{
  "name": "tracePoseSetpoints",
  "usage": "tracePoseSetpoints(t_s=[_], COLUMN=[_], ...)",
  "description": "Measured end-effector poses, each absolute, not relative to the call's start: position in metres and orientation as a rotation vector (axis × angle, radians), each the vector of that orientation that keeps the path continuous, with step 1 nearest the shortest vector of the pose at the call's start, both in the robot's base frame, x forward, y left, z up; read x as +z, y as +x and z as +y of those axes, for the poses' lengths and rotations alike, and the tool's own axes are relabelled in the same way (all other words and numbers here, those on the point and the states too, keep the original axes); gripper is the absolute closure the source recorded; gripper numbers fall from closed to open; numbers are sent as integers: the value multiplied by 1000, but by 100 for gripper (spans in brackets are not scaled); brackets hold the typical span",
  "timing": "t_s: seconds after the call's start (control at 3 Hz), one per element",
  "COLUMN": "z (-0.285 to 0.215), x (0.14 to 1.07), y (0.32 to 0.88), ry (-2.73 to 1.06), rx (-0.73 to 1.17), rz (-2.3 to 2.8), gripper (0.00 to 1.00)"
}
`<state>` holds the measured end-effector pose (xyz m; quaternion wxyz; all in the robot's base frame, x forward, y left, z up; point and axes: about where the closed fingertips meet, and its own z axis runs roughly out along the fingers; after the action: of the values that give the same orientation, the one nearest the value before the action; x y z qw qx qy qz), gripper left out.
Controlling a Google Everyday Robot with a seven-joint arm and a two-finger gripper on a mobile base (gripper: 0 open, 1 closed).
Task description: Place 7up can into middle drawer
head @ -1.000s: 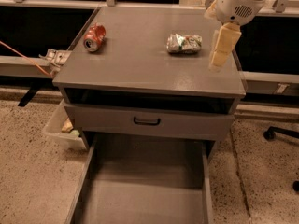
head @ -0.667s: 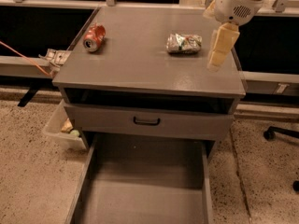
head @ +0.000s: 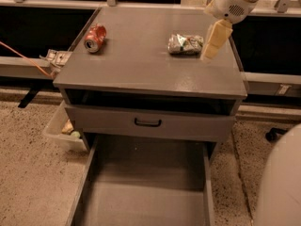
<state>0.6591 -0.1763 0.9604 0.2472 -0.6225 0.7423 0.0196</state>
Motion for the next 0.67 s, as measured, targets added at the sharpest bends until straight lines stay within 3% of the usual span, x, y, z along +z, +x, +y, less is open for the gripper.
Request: tracePoseSetpoints(t_s=[0.67], z=[-175], x=[943], y=[702], ry=[-1536], rx=[97], rz=[2044], gripper=[0])
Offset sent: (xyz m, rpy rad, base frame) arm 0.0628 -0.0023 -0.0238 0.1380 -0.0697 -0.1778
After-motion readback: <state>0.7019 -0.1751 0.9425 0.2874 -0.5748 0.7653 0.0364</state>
